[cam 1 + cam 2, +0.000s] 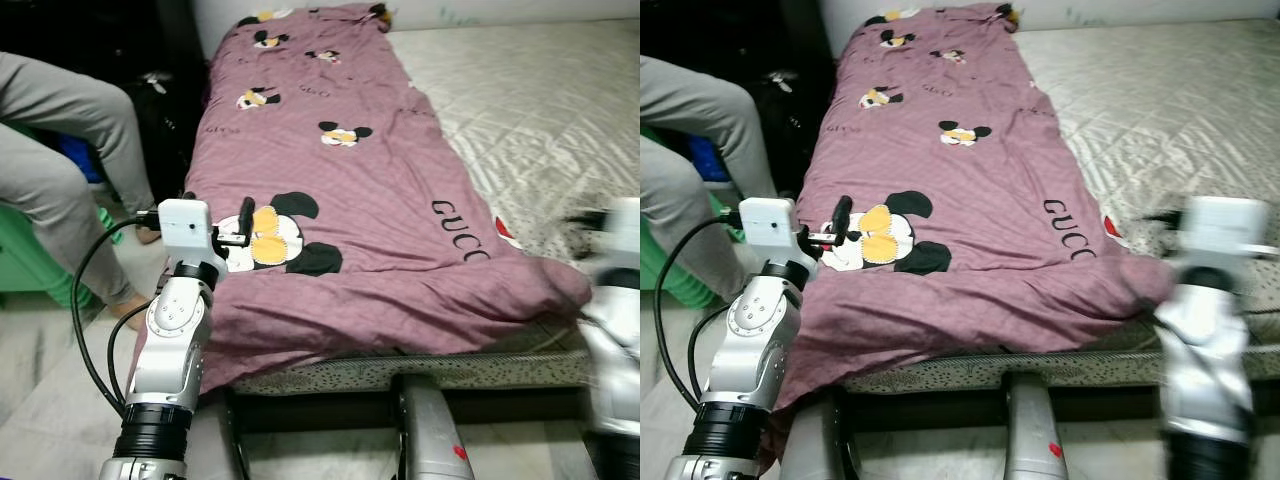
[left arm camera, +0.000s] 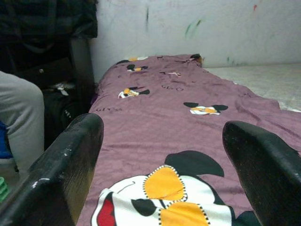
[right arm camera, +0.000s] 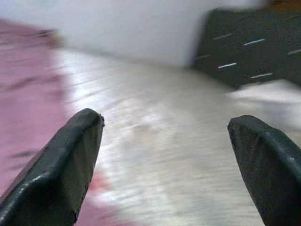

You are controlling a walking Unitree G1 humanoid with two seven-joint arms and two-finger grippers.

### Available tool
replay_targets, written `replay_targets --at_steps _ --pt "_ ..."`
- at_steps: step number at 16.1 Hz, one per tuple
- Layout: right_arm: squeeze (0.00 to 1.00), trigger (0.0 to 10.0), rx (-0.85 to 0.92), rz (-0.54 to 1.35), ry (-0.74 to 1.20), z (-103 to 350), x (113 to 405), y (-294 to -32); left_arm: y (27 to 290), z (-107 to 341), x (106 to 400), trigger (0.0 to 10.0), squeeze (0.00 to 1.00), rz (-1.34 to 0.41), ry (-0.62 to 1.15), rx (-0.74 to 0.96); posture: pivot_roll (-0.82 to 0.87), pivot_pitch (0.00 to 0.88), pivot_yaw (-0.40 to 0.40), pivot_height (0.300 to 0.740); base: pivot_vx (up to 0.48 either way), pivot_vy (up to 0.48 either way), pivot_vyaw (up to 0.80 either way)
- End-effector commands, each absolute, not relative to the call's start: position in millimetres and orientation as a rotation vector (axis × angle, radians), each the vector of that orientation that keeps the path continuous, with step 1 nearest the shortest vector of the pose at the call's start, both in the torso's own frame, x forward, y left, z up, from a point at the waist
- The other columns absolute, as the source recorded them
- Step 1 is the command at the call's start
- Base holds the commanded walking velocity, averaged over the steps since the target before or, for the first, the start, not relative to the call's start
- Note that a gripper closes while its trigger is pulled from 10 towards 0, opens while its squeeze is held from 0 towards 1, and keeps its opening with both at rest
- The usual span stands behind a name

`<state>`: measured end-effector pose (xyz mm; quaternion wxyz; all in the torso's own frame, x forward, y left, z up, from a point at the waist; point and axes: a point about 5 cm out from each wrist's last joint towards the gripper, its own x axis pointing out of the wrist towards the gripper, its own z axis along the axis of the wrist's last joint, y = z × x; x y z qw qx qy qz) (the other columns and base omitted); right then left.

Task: Clean up the room

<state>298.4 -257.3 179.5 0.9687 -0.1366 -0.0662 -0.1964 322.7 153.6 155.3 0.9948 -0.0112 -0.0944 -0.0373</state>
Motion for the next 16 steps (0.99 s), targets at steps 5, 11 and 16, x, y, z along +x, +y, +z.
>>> replay_targets --at_steps 5,11,16 --pt "0.0 10.0 -0.128 -0.179 0.247 109.6 315.3 -226.9 154.8 155.2 318.9 10.0 0.0 -0.066 -0.19 -0.022 -0.09 0.0 0.037 0.507 0.0 0.0 0.0" --pt "0.0 10.0 -0.02 -0.367 0.587 44.1 272.9 -270.7 154.4 156.7 325.6 10.0 0.0 -0.068 -0.19 -0.022 -0.1 0.0 0.044 0.507 0.0 0.0 0.0" --pt "0.0 10.0 -0.113 -0.467 0.188 106.0 287.7 -282.7 161.7 158.9 327.2 10.0 0.0 -0.035 -0.21 -0.021 -0.1 0.0 0.039 0.507 0.0 0.0 0.0"
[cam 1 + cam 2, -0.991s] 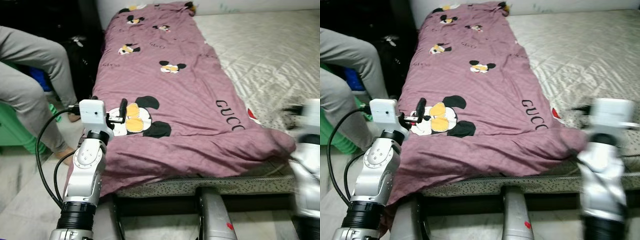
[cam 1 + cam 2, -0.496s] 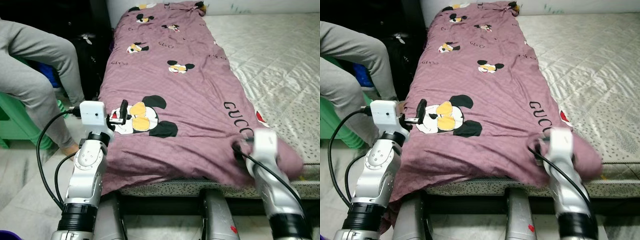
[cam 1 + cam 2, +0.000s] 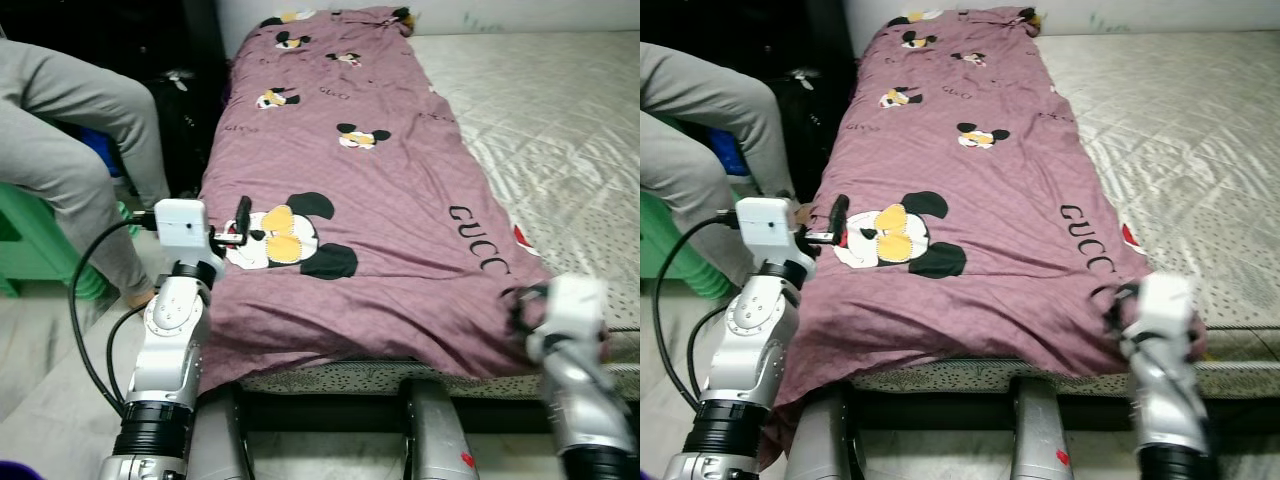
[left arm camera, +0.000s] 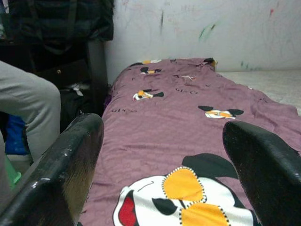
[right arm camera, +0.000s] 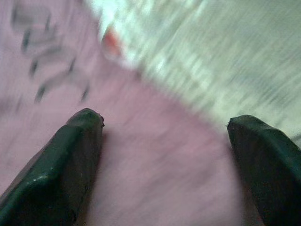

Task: Clean up the room

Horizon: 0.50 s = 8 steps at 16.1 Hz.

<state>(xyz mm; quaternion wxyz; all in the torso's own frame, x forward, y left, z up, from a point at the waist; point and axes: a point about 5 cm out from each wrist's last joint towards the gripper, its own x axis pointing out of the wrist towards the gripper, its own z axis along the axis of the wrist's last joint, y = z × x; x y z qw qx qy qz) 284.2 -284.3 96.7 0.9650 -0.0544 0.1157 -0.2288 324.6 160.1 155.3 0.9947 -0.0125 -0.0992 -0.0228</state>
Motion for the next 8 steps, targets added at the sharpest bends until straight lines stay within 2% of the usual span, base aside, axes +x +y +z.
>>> replay_targets --at_steps 1,3,5,6,8 --pt "0.0 10.0 -0.113 -0.446 0.099 121.0 293.1 -277.1 162.9 159.7 327.4 10.0 0.0 -0.03 -0.214 -0.021 -0.1 0.0 0.039 0.507 0.0 0.0 0.0" --pt "0.0 10.0 -0.116 -0.38 -0.05 148.4 308.1 -257.3 164.2 162.8 329.4 10.0 0.0 -0.025 -0.226 -0.019 -0.1 0.0 0.043 0.507 0.0 0.0 0.0" --pt "0.0 10.0 -0.097 -0.349 -0.097 156.2 313.5 -247.0 164.8 164.6 330.7 10.0 0.0 -0.022 -0.234 -0.016 -0.09 0.0 0.045 0.507 0.0 0.0 0.0" --pt "0.0 10.0 -0.033 -0.284 -0.148 161.7 316.7 -230.1 168.5 167.0 330.0 10.0 0.0 -0.004 -0.253 -0.011 -0.09 0.0 0.047 0.507 0.0 0.0 0.0" --pt "0.0 10.0 0.001 -0.262 -0.177 162.1 317.6 -217.4 174.6 164.5 326.3 10.0 0.0 0.02 -0.257 -0.01 -0.09 0.0 0.051 0.515 0.0 0.0 0.0"
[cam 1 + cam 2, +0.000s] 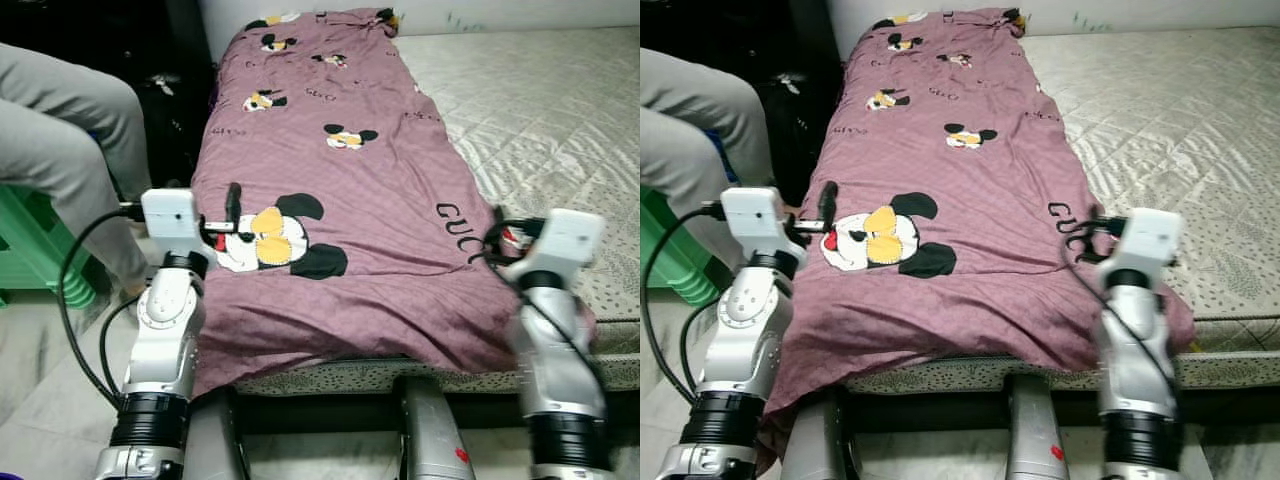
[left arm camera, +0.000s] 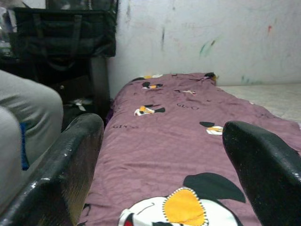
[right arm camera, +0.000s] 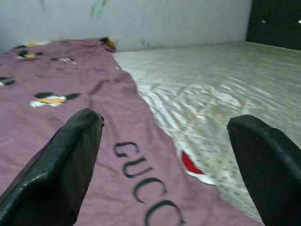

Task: Clean up the room

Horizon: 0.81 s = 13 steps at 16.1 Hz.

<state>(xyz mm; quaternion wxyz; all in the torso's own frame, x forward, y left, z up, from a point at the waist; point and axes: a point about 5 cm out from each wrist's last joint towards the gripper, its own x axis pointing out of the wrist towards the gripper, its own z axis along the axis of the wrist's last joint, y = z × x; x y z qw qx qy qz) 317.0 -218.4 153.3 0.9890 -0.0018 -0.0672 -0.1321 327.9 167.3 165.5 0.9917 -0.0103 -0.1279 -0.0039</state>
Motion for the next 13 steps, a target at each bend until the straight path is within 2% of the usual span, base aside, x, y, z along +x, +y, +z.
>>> replay_targets --at_steps 1,8,13 --pt "0.0 10.0 0.006 -0.268 -0.185 162.2 317.4 -215.5 176.0 162.6 323.7 10.0 0.0 0.021 -0.256 -0.01 -0.09 0.0 0.061 0.525 0.0 0.0 0.0" --pt "0.0 10.0 0.024 -0.282 -0.203 165.3 321.3 -211.9 180.1 153.6 312.9 10.0 0.0 0.019 -0.221 0.007 -0.08 0.0 0.068 0.6 0.0 0.0 0.0" --pt "0.0 10.0 0.016 -0.283 -0.205 164.8 318.6 -208.9 169.6 149.1 317.0 10.0 0.0 -0.018 -0.201 0.001 -0.12 0.0 0.085 0.65 0.0 0.0 0.0"
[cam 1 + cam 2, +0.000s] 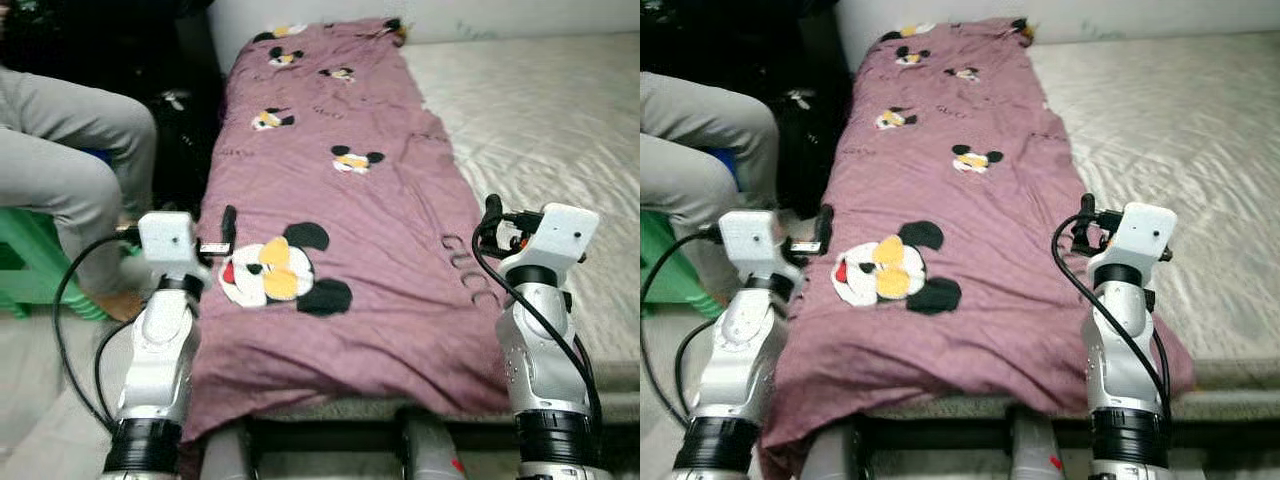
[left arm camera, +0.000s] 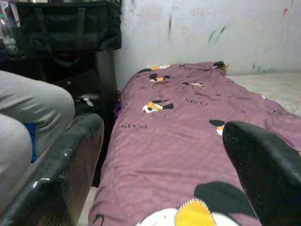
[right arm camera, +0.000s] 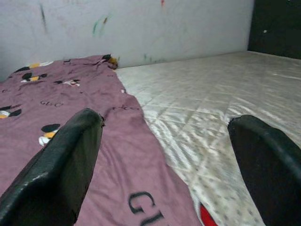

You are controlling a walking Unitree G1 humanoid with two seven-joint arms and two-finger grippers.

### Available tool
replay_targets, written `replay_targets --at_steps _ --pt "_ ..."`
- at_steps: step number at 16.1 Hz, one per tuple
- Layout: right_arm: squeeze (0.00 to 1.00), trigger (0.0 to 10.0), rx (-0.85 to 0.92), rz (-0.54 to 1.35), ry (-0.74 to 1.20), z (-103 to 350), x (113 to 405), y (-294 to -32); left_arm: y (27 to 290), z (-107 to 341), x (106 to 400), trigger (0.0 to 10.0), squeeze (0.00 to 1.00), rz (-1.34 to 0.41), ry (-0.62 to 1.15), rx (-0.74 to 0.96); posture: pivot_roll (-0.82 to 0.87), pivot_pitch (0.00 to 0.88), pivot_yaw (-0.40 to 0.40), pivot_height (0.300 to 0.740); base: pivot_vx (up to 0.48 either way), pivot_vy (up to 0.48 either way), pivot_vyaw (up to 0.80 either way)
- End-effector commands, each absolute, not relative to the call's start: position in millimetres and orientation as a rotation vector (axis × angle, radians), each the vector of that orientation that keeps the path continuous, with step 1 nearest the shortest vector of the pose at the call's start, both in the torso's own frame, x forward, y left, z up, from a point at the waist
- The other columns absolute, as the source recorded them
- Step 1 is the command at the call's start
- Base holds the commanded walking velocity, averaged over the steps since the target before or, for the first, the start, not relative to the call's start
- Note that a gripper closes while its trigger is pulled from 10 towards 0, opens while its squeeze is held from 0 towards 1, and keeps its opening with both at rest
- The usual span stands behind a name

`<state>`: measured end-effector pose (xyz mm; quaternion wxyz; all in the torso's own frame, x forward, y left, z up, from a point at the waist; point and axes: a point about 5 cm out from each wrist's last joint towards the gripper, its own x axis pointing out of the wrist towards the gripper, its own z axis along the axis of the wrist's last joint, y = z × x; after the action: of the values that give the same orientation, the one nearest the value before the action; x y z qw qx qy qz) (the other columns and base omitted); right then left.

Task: Clean up the room

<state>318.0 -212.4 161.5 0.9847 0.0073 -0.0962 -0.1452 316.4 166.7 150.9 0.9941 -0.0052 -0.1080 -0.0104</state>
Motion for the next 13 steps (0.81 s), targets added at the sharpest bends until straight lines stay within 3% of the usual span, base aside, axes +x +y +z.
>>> replay_targets --at_steps 1,7,13 --pt "0.0 10.0 0.014 -0.278 -0.205 162.4 315.5 -206.4 167.1 149.0 317.5 10.0 0.0 -0.026 -0.202 -0.002 -0.12 0.0 0.09 0.665 0.0 0.0 0.0" --pt "0.0 10.0 -0.008 -0.254 -0.16 149.9 302.7 -201.3 164.4 149.2 317.5 10.0 0.0 -0.021 -0.203 -0.008 -0.13 0.0 0.084 0.735 0.0 0.0 0.0" --pt "0.0 10.0 -0.092 -0.235 -0.087 129.6 290.2 -205.4 163.4 143.2 308.9 10.0 0.0 -0.012 -0.185 0.013 -0.12 0.0 0.074 0.74 0.0 0.0 0.0"
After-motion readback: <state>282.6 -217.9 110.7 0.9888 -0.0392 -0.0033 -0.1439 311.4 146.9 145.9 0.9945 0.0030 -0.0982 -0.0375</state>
